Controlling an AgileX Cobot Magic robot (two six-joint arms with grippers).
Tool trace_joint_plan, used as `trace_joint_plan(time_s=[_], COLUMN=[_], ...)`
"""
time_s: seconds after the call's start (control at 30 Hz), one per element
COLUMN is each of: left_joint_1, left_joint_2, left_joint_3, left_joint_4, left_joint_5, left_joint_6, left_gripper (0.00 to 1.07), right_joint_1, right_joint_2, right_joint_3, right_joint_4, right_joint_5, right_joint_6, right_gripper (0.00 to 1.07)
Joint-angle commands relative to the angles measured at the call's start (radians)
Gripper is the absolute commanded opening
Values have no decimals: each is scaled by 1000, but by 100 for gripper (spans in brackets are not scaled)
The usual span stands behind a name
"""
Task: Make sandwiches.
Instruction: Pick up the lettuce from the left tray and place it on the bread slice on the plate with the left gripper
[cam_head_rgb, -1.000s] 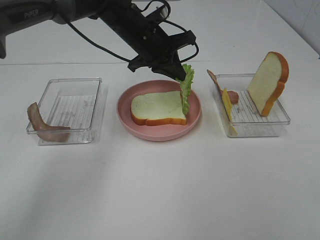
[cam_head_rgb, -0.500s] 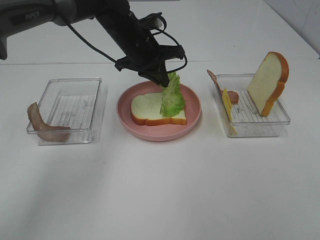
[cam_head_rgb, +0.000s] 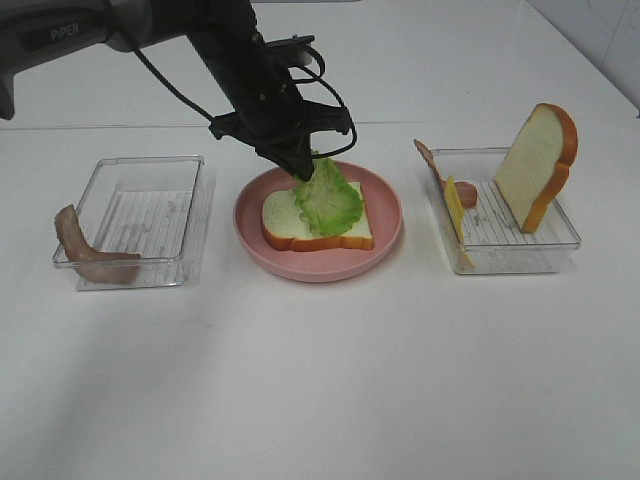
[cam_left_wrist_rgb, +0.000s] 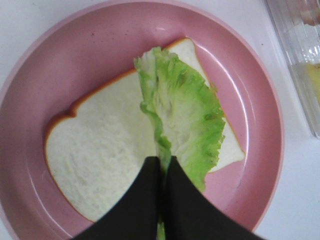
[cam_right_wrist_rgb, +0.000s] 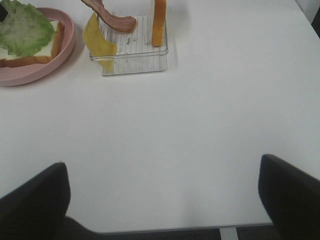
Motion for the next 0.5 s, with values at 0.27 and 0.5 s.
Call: trace_joint_plan(time_s=[0.27,0.5], left_joint_1=[-1,-1], left_joint_2=[3,-3], left_joint_3=[-3,-3], left_joint_4=[8,60], left_joint_5=[-3,13], left_joint_6=[-15,-18], left_gripper=[8,88], right_joint_1=[-6,-6], right_joint_2=[-30,-30], right_joint_3=[3,3], right_joint_4=[5,5], right_joint_5=[-8,-8], right_joint_6=[1,1], right_gripper=[99,99])
